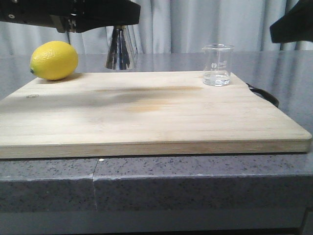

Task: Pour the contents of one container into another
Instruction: 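Lower the empty beaker onto the board and open the right gripper, then lower the filled jigger onto the board with the left gripper and release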

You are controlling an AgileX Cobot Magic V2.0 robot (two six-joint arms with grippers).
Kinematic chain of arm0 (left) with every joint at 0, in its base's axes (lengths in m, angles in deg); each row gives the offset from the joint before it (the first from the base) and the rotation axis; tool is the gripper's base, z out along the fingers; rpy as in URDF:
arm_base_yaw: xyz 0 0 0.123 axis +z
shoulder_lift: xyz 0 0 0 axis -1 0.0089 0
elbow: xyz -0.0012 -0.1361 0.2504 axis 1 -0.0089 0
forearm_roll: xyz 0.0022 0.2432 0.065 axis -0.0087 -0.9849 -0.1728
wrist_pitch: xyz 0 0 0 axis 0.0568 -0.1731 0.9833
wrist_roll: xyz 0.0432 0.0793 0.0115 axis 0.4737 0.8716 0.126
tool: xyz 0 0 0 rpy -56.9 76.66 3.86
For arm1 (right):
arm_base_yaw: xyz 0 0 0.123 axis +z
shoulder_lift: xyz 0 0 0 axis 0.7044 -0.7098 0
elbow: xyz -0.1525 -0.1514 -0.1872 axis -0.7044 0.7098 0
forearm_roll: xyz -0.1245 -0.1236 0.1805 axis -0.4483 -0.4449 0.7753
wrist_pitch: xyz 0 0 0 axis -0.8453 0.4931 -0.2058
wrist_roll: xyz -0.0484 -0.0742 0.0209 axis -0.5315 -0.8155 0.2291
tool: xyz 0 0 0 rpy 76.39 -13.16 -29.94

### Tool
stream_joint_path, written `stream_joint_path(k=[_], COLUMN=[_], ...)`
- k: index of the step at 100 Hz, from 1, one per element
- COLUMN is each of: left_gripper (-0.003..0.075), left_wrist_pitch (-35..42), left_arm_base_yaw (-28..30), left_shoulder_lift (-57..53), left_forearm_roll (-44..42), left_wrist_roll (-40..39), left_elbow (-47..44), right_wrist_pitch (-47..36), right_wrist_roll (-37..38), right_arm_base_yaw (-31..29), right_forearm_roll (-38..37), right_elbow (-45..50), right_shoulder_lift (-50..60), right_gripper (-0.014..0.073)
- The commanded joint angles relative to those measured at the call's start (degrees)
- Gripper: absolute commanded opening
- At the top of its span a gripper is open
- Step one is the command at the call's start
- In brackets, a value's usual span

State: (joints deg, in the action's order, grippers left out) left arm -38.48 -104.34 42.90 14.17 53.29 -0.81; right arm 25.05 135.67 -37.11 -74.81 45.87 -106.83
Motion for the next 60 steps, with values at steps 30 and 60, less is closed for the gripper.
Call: stream_joint_path(k=[30,60], left_gripper=[0.0186,0.0185], left_wrist_pitch=[-6.44,-3.87], left_arm_base_yaw=[-0.61,-0.61], left_shoulder_lift=[-2.04,-1.1], left_forearm_roll=[4.7,4.68], left_wrist_roll=[-0.41,-0.41], left_elbow=[1.75,1.75], right_wrist_pitch=[2.53,2.53], right_wrist_roll=[0.39,0.39], right_arm_base_yaw=[0.09,0.14], right_forearm_roll=[0.42,0.33], right_elbow=[-1.39,-1.39], right_shoulder_lift=[5.78,5.67], right_gripper=[0.054,0.054])
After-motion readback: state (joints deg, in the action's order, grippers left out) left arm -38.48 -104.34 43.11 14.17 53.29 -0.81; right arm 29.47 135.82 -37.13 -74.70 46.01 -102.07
